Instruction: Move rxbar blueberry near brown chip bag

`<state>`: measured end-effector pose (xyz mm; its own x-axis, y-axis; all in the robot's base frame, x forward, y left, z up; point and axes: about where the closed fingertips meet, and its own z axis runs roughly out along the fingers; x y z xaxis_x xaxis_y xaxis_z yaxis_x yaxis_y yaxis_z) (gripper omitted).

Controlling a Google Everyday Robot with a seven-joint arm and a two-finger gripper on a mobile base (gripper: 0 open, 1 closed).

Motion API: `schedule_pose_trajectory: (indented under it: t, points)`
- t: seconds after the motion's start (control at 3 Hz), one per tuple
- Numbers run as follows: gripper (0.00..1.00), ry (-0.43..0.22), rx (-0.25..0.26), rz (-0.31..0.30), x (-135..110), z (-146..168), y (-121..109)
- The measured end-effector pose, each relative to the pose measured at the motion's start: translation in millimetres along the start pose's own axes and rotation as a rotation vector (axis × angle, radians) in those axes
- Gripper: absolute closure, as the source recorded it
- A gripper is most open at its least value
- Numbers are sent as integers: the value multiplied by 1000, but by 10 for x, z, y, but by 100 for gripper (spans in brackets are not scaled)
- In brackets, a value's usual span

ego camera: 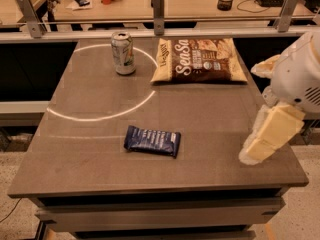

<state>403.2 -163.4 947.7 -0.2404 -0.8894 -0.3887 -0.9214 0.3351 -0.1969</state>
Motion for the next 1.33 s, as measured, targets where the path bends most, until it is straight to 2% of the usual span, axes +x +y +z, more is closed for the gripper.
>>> schedule_pose_trajectory:
  t: [0.33,0.67,1.0,1.33]
  points:
    - [0,-94,-19,65,-45,292,225]
    - [0,-173,-46,78,-156,523,319]
    - [0,-263,-73,48,-538,842,439]
    - [0,-263,-78,47,-543,853,442]
